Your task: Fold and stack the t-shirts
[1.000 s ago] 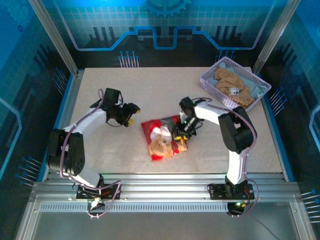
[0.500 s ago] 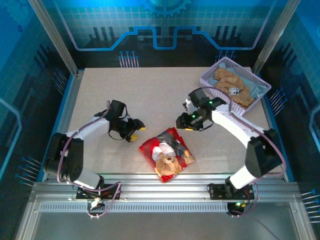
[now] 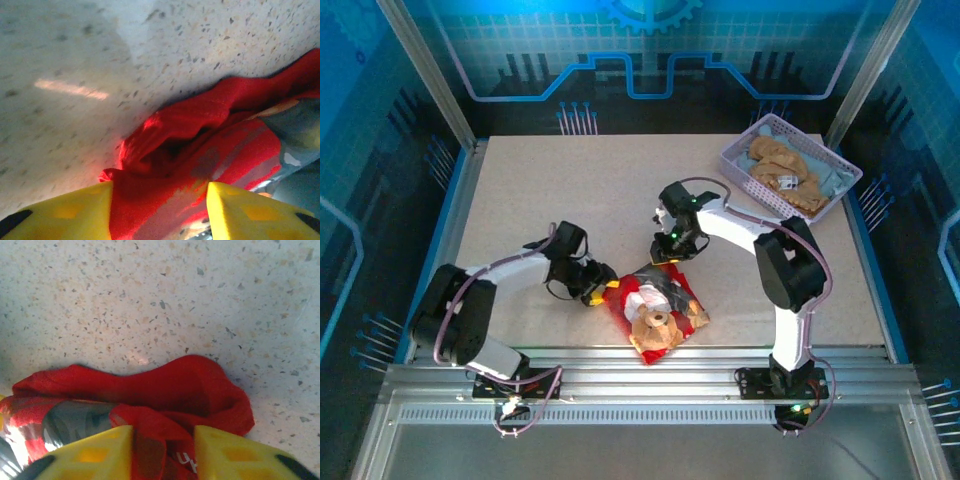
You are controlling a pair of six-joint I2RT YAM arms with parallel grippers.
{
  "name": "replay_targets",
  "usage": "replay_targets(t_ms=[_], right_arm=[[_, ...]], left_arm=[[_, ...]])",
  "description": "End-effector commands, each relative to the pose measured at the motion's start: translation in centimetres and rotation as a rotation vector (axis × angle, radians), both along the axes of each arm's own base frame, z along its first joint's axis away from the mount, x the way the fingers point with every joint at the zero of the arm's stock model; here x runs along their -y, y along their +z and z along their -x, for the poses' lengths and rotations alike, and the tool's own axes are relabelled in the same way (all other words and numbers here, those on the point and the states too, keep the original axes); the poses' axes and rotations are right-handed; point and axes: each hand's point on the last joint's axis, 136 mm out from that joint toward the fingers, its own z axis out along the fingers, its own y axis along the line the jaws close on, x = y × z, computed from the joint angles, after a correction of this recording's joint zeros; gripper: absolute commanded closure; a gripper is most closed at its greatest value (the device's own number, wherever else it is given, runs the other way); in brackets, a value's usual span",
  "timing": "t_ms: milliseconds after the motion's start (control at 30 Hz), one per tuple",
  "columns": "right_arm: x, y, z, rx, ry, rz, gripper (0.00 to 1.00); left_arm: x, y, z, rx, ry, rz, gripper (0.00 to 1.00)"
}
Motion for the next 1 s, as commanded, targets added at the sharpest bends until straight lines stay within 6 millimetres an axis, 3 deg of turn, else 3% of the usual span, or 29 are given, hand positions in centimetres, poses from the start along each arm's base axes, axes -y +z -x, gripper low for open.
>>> replay_targets(t_ms=[0, 167, 233, 667, 833, 967], right_arm=[[0.6, -0.6, -0.6, -0.005, -0.058, 0.033, 0.79], [2.2, 1.1, -2.5, 0.016, -0.171, -0.026, 0.99], [2.5, 2.3, -2.9, 0.034, -0.182, -0.036, 1.0], [6.2, 7.6, -1.2, 0.047, -0.337, 0.031, 1.0], [7.6, 9.0, 0.7, 0.021, -0.381, 0.075, 1.0], [8.2, 8.9, 0.6, 0.015, -0.395, 0.093, 1.0]], left_arm=[[1.5, 0.0, -2.3, 0.034, 0.034, 0.041, 0.62], [2.6, 1.3, -6.3, 0.101, 0.018, 0.024, 0.91], [2.9, 2.1, -7.3, 0.118, 0.0, 0.014, 1.0], [3.7, 7.2, -7.6, 0.17, -0.061, 0.033, 1.0], [4.4, 8.3, -8.0, 0.188, -0.083, 0.063, 1.0], [4.9, 9.0, -8.8, 0.202, -0.089, 0.069, 1.0]])
